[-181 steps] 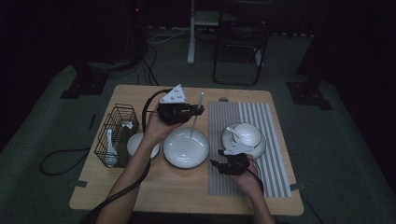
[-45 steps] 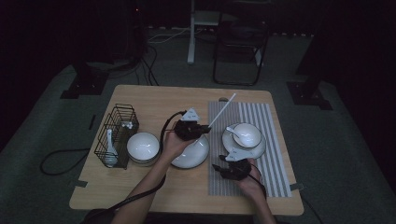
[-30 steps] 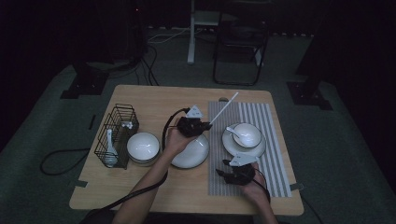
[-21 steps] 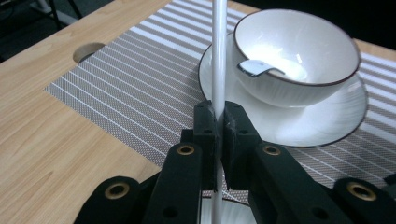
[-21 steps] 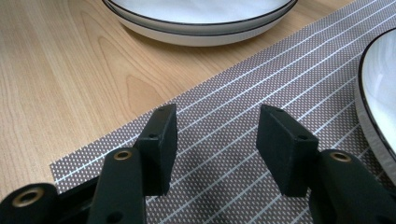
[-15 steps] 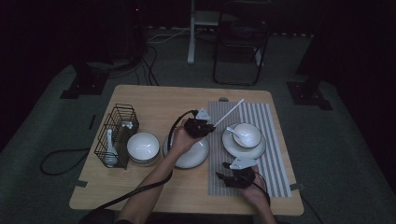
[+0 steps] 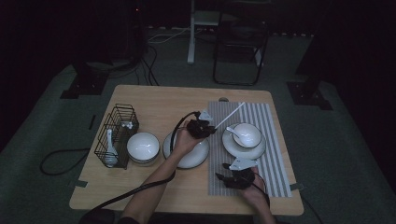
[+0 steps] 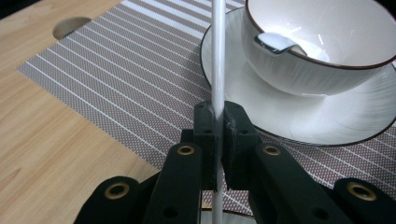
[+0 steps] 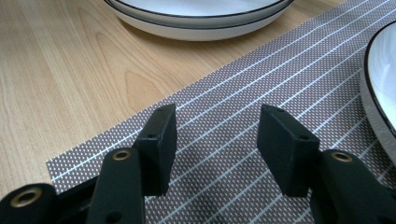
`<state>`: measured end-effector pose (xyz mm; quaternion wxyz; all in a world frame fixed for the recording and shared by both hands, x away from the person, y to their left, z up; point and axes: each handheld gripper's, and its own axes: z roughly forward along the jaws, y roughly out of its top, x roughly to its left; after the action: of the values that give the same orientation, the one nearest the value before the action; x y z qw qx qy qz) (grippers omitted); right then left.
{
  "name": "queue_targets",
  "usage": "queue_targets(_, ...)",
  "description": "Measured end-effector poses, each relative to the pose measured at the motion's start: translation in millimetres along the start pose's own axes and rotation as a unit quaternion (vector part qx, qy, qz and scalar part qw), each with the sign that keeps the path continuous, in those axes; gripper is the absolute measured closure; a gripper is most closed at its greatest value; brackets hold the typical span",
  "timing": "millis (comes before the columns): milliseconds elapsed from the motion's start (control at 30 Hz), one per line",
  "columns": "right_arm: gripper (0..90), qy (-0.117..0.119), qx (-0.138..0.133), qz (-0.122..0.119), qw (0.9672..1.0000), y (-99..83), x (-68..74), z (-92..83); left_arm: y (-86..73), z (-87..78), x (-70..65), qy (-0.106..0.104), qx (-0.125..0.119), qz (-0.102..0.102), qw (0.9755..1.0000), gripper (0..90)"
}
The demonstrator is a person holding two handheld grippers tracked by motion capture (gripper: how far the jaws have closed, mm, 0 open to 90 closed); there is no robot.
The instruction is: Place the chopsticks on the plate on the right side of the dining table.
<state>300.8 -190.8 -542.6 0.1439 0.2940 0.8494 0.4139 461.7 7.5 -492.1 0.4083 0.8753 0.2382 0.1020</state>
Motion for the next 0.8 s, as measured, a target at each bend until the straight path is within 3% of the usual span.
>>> queue_targets(367, 47.4, 0.002, -0.002, 0.001, 1.0000, -0.5, -0.3, 0.6, -1.5, 10.3, -1.7, 0.001, 0.019, -0.002, 0.9998, 85.8)
queue_targets(800, 47.5, 0.004, -0.003, -0.002, 1.0000, -0.2, 1.2, 1.8, 4.1, 18.8, -9.0, -0.004, 0.024, 0.001, 0.9997, 85.8)
